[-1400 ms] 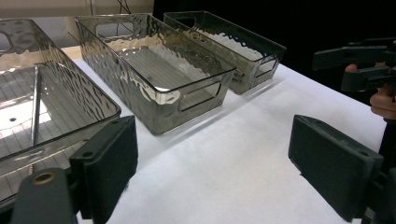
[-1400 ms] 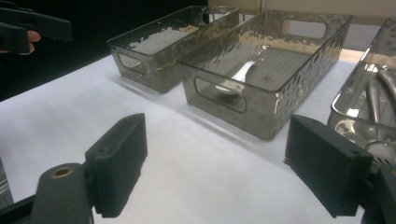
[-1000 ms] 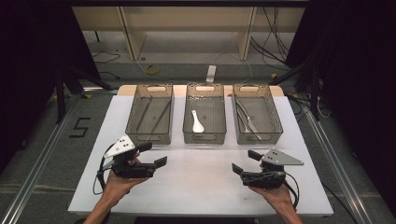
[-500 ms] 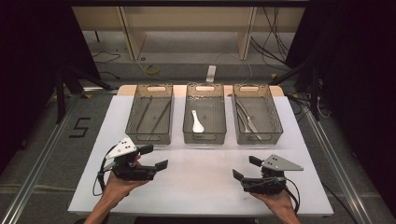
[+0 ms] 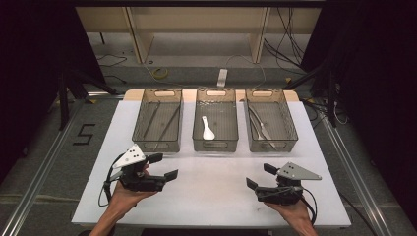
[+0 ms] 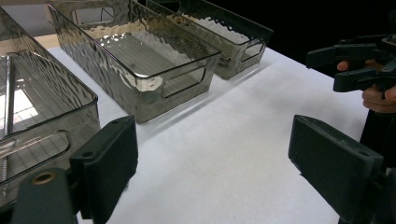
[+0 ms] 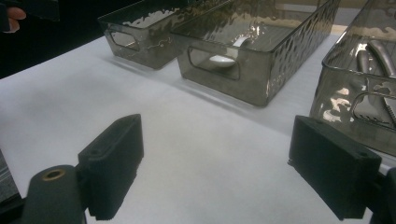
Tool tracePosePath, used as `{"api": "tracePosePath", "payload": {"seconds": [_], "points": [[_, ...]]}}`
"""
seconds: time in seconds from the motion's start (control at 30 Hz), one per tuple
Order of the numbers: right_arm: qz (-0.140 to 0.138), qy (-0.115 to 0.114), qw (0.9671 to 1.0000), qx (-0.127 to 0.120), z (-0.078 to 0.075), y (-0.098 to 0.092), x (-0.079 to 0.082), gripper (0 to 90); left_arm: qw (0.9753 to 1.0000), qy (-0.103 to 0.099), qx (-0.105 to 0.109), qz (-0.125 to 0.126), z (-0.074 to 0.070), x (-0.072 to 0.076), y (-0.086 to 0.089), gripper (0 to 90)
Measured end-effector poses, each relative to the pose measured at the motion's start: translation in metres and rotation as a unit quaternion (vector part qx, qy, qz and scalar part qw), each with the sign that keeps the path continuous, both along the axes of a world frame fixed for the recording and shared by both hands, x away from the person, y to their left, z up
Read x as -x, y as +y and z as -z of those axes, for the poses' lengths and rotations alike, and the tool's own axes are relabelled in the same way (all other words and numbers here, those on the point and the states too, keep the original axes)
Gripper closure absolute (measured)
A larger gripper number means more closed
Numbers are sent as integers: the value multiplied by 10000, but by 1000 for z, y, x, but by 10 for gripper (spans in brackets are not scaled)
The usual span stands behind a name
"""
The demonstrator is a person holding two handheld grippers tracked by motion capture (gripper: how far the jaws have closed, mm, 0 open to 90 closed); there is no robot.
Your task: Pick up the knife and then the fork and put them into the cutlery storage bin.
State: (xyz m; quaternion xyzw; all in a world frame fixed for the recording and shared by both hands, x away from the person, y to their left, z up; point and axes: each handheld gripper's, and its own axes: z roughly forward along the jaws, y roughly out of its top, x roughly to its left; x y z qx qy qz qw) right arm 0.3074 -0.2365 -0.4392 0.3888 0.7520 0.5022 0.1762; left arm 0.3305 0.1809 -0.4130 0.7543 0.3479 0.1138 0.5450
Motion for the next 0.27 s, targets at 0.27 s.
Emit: {"api": "tracePosePath", "payload": {"seconds": [0.27], "points": [[9,10,10000,-3,0,0,-1,187,10000,6,1,-2,0,0,0,152]]}}
